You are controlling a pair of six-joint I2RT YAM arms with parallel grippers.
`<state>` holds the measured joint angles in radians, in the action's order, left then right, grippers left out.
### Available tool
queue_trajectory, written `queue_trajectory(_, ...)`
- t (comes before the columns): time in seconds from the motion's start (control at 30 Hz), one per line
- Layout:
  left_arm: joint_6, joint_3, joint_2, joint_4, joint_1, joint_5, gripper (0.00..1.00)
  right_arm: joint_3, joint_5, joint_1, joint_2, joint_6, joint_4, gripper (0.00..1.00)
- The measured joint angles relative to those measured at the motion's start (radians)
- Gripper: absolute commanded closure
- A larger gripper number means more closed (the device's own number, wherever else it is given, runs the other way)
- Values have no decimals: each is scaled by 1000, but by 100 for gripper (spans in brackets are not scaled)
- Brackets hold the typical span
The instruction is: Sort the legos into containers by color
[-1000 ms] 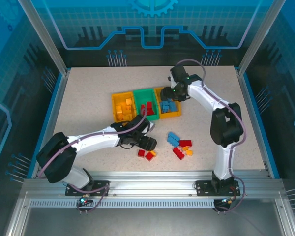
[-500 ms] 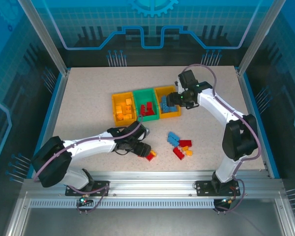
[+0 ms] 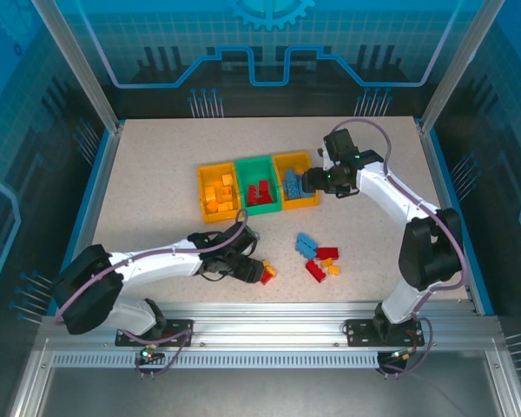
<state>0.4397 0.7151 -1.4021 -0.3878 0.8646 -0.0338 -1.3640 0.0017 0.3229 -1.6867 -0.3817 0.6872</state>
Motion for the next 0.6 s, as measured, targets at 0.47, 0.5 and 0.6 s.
queue_trajectory(0.47,46,10,-60,9,19,-44,51,85,33,-26,98,0,0,24)
queue_trajectory(0.5,50,10,-60,8,19,-48,52,93,37,-27,105,0,0,24)
queue_trajectory(0.6,58,10,-60,8,19,-58,56,112,45,-34,121,0,1,24)
